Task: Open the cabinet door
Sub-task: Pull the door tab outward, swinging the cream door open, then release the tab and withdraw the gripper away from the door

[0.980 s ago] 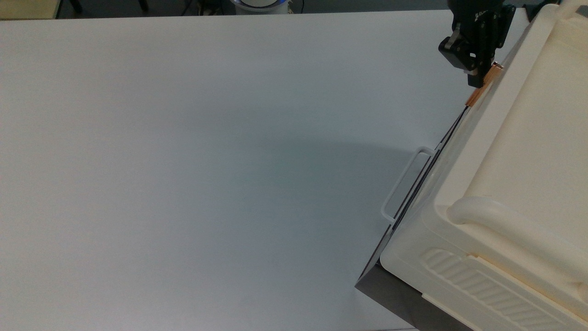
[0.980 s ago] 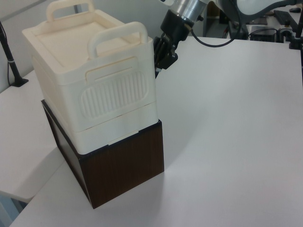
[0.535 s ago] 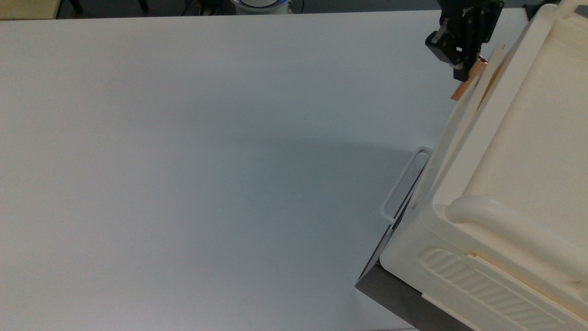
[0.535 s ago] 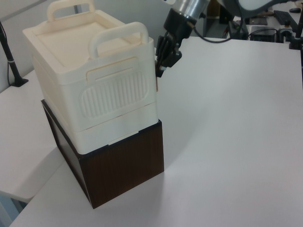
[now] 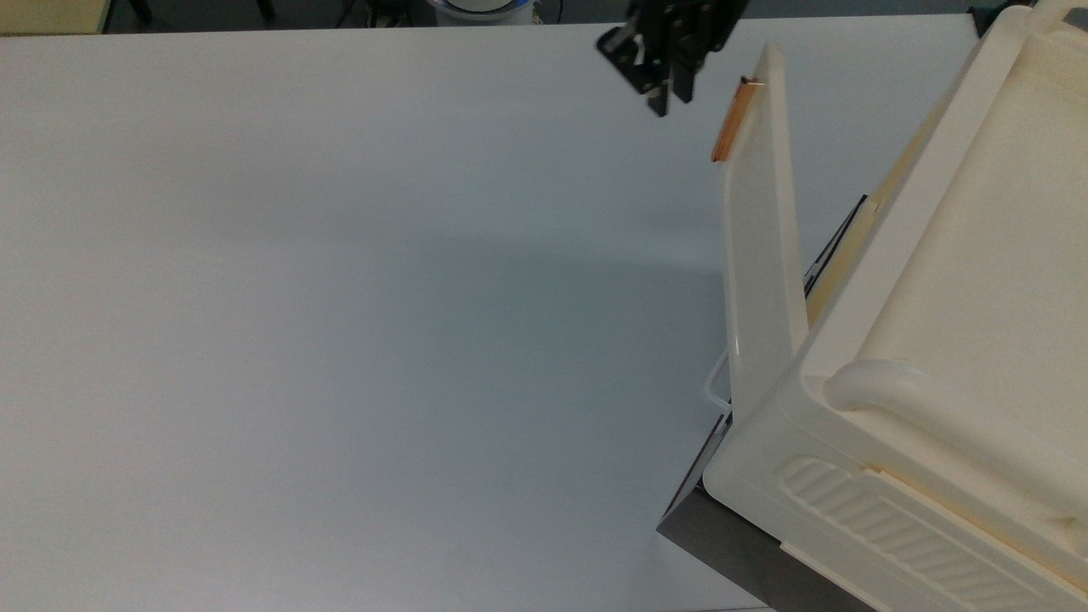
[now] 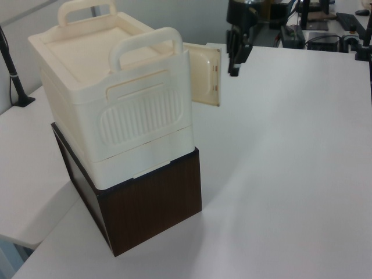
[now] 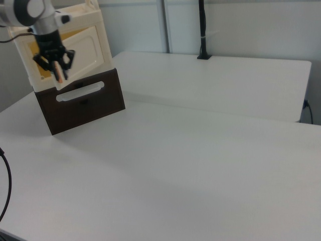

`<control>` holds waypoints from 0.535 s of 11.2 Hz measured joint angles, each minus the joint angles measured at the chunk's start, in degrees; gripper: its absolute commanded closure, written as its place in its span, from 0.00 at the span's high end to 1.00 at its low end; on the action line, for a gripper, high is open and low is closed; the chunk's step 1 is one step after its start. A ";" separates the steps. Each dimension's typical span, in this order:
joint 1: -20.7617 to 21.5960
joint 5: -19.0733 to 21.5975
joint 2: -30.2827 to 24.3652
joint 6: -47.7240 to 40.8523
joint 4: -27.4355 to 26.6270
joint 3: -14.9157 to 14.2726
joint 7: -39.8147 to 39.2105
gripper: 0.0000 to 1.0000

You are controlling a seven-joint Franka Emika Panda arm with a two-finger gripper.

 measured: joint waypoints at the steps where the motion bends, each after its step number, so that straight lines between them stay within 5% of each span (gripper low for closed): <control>1: -2.40 -1.38 -0.06 -0.88 -0.54 -1.31 -0.02 1.00; 6: -12.41 -3.71 -0.63 -2.56 -1.63 -6.81 0.27 1.00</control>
